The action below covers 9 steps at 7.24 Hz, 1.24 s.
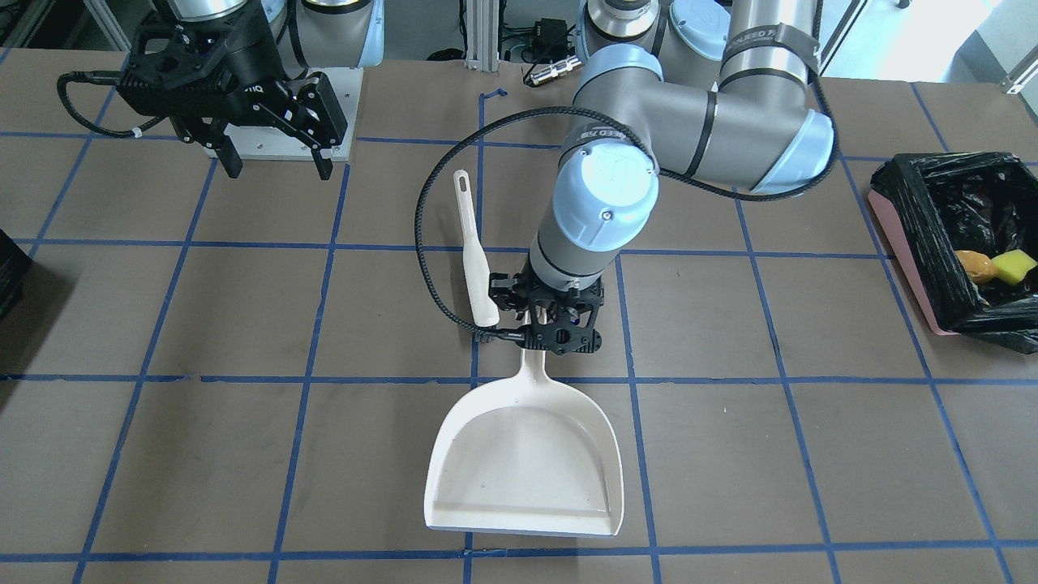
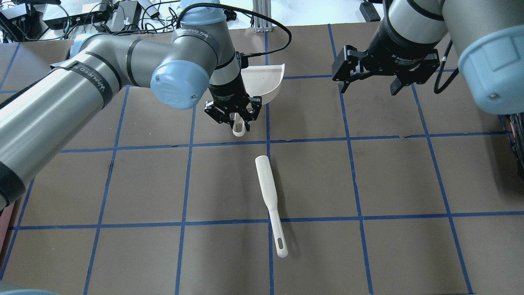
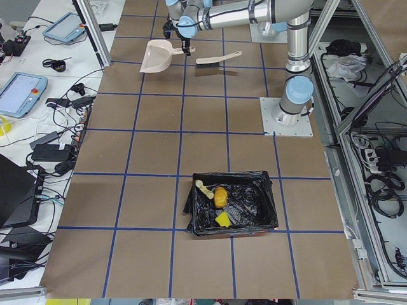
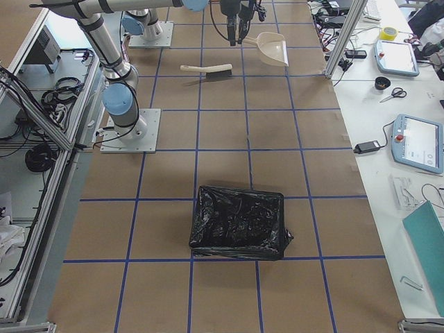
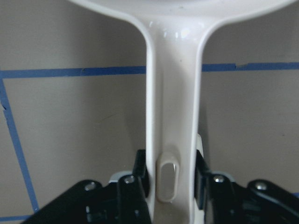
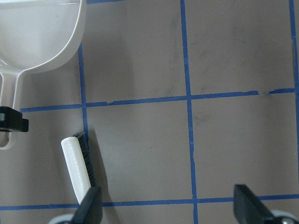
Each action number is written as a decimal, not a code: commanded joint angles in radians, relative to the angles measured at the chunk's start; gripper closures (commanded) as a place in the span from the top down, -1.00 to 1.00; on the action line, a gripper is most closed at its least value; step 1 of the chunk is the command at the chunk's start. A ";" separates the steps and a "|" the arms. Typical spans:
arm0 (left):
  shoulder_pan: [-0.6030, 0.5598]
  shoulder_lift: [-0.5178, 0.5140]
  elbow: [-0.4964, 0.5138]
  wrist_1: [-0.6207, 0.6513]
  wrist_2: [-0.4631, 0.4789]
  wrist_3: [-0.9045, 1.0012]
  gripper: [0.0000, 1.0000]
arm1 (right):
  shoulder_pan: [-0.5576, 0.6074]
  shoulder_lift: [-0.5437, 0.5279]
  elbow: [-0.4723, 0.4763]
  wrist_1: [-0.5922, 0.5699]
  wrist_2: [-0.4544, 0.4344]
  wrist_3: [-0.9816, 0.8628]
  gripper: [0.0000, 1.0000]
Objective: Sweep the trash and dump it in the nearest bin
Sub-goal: 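Carry the empty dustpan back and set it down near the brush with the left gripper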
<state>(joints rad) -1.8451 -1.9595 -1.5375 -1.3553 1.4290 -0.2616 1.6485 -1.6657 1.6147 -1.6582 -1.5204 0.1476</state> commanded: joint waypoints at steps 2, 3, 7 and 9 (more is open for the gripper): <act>-0.058 -0.068 0.005 0.085 -0.007 -0.059 -1.00 | 0.002 -0.003 -0.001 0.000 0.002 0.001 1.00; -0.074 -0.081 0.005 0.090 -0.005 -0.057 -1.00 | 0.002 -0.005 -0.004 0.000 0.002 0.001 1.00; -0.078 -0.124 0.005 0.117 0.002 -0.002 -1.00 | 0.002 -0.011 0.002 0.006 0.002 0.001 1.00; -0.082 -0.137 0.004 0.133 0.001 -0.002 -1.00 | 0.002 -0.011 0.004 0.006 0.002 0.003 1.00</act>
<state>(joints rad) -1.9252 -2.0883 -1.5326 -1.2308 1.4305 -0.2663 1.6506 -1.6769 1.6176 -1.6521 -1.5186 0.1498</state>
